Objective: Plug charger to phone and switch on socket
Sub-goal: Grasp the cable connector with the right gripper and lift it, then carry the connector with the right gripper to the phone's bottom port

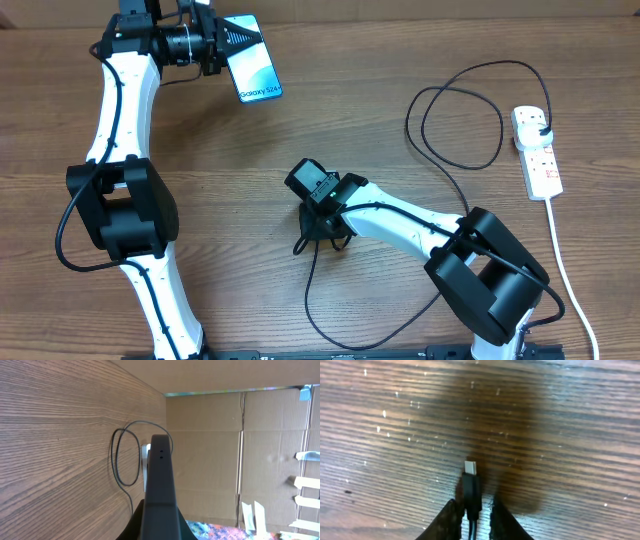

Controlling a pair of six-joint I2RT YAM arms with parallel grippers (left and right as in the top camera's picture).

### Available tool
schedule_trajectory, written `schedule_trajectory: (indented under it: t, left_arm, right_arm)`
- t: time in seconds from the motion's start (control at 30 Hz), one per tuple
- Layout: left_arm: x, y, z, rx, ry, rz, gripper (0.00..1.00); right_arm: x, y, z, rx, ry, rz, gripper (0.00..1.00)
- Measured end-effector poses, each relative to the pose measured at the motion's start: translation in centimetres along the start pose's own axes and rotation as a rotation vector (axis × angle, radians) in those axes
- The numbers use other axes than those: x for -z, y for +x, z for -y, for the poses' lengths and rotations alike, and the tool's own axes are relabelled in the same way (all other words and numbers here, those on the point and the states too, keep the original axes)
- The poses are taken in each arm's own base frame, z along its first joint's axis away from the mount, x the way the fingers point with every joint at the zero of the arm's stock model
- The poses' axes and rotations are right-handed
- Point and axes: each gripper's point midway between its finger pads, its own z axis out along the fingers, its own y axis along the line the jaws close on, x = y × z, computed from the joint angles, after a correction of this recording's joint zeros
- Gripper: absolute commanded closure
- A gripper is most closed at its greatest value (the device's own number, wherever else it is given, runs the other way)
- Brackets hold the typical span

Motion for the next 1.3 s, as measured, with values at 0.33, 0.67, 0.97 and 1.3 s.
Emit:
schedule_trajectory:
  t: [0.33,0.67,0.97,1.3]
  left_arm:
    - [0.0,0.0,0.0,0.0,-0.002,0.002,0.96]
    - [0.0,-0.1,0.0,-0.003,-0.001,0.003,0.96]
    - [0.1,-0.1,0.0,-0.002,-0.002,0.005,0.96]
    - [0.9,-1.4,4.1,-0.136,0.161,-0.012,0.95]
  right_arm:
    - [-0.2,-0.2,-0.2,-0.015,-0.009,0.005,0.96]
    - [0.1,-1.4,-2.5,-0.073,-0.222,-0.108,0.96]
    - [4.2,-6.3,-5.6,-0.092,-0.661,-0.117,0.96]
    - [13.0,-10.5,-8.5,0.14,-1.169,-0.019,0.96]
